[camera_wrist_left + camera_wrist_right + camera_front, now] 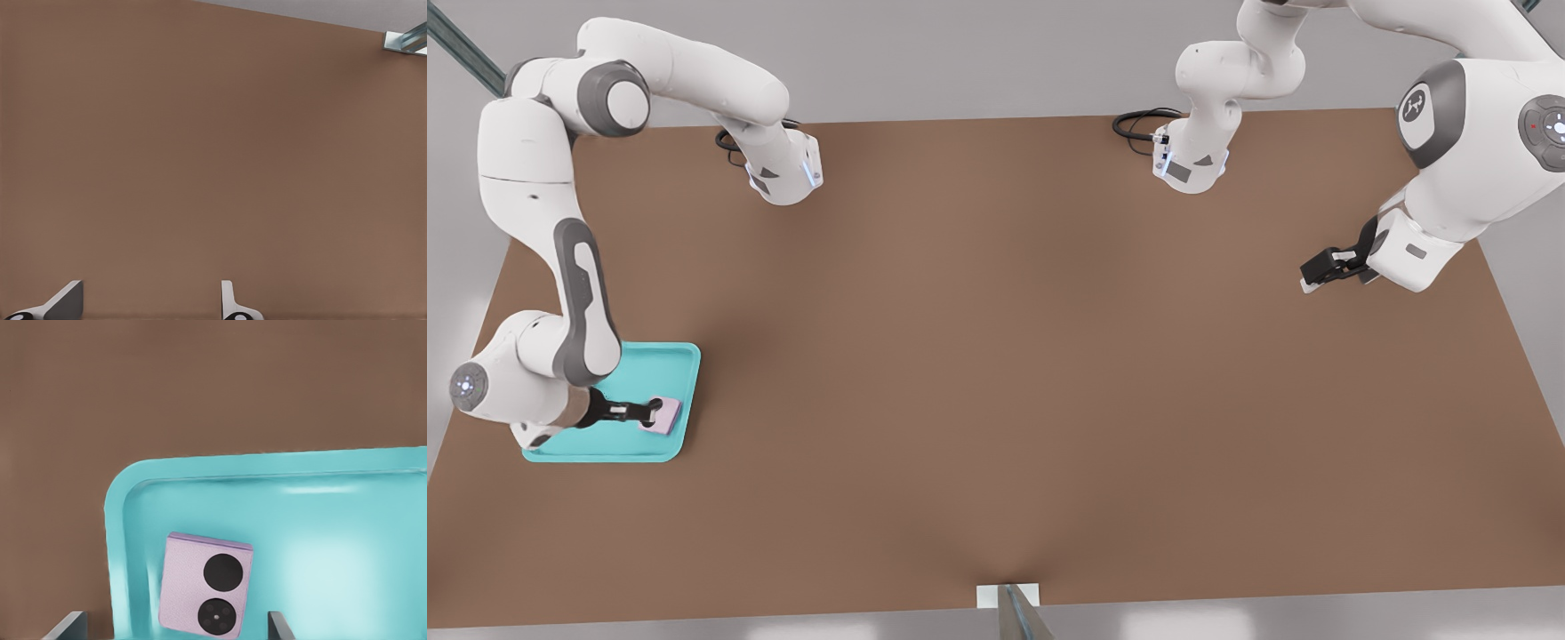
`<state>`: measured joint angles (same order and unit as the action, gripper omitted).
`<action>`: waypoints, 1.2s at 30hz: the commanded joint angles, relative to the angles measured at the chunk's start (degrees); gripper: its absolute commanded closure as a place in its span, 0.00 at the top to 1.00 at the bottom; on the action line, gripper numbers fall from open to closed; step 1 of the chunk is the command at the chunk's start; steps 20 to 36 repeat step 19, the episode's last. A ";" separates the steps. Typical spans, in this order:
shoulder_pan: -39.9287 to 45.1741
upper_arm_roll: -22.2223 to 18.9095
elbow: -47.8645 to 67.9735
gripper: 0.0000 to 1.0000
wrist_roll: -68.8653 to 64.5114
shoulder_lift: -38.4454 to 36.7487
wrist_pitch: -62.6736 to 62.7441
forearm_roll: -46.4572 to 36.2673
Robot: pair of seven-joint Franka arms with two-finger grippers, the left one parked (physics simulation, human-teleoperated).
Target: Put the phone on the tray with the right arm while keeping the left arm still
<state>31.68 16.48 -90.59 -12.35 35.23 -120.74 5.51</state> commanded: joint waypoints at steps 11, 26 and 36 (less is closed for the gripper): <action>-38.89 -20.70 2.17 1.00 12.17 -34.17 26.52 -3.05; -35.81 -16.48 14.30 1.00 12.09 -24.68 31.89 -2.79; -35.81 -16.48 14.30 1.00 12.09 -24.68 31.89 -2.79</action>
